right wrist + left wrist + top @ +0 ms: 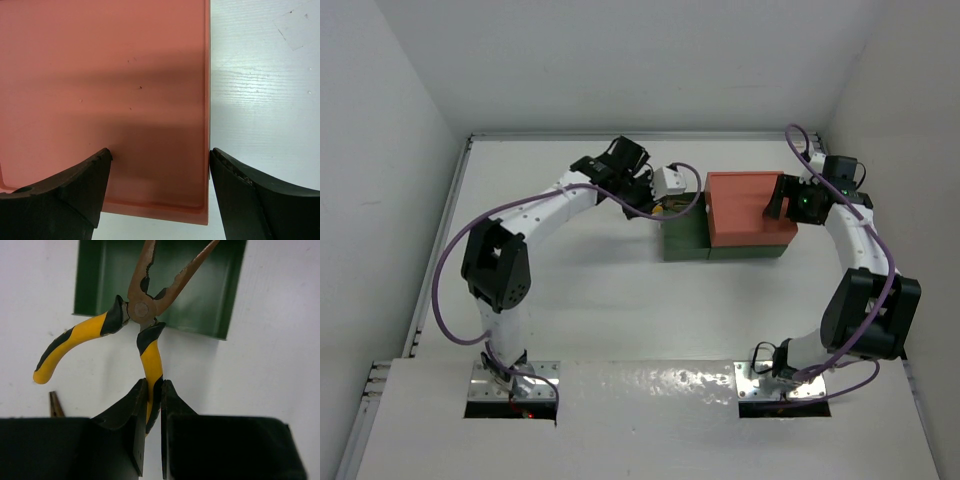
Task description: Sort the tools into containers
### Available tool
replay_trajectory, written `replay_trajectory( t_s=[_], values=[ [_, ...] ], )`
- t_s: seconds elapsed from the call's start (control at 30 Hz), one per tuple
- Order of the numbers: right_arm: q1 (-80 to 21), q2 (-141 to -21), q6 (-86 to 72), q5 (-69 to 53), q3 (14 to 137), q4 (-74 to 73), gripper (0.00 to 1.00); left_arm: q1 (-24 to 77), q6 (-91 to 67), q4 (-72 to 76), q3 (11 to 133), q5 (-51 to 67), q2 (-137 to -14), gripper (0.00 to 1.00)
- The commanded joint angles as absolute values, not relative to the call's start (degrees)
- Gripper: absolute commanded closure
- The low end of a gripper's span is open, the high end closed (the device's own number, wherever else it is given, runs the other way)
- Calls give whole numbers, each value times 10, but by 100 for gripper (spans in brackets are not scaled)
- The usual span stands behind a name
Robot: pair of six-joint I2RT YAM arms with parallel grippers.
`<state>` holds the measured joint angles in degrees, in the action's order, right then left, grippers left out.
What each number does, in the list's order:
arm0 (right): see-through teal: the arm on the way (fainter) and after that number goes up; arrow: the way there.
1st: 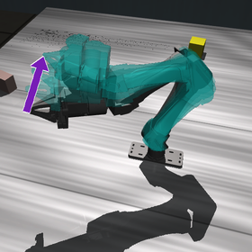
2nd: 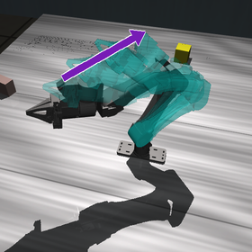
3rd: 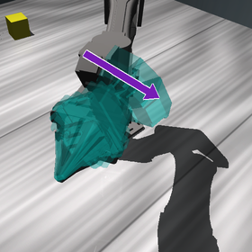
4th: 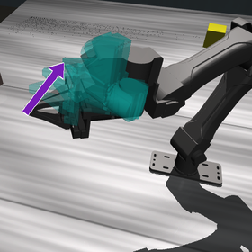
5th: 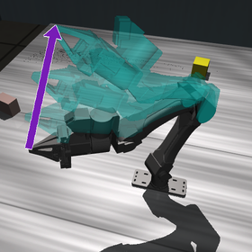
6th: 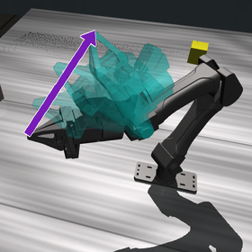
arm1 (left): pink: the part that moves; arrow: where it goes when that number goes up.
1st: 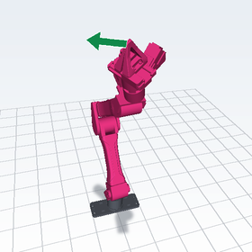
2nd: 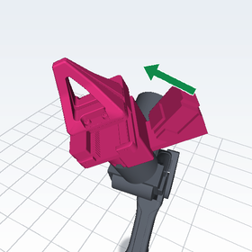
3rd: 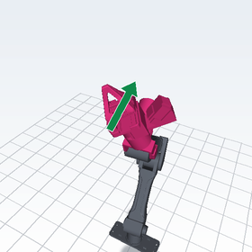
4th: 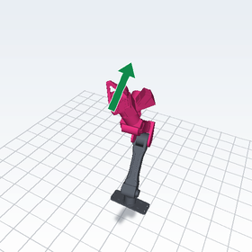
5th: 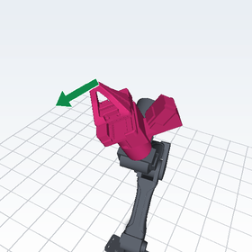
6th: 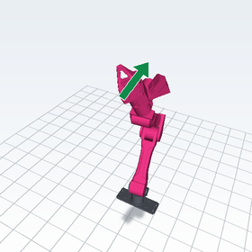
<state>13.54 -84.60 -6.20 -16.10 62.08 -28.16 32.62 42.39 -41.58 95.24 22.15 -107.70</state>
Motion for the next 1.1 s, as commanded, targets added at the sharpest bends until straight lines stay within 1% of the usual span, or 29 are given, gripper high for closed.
replay_trajectory(
  t_s=[0.0, 0.1, 0.2, 0.27, 0.5, 0.63, 0.9, 1.07],
  values=[
    [132, -837, -52, -152, 622, -338, 23, 323, 477, -376, 963, 168, -1059, 100],
    [132, -838, -54, -154, 618, -335, 23, 366, 510, -354, 951, 121, -1074, 100],
    [132, -838, -54, -159, 615, -335, 23, 407, 522, -322, 948, 39, -1096, 100],
    [133, -837, -51, -158, 615, -337, 23, 412, 519, -323, 959, 26, -1117, 100],
    [132, -832, -53, -164, 610, -332, 23, 423, 500, -405, 1075, -31, -1208, 100],
    [132, -825, -49, -161, 607, -330, 23, 430, 497, -435, 1103, -37, -1237, 100],
    [133, -829, -55, -167, 600, -323, 23, 453, 496, -411, 1119, -35, -1260, 100],
    [133, -824, -56, -169, 599, -324, 23, 457, 492, -410, 1137, 25, -1279, 100]
  ],
)
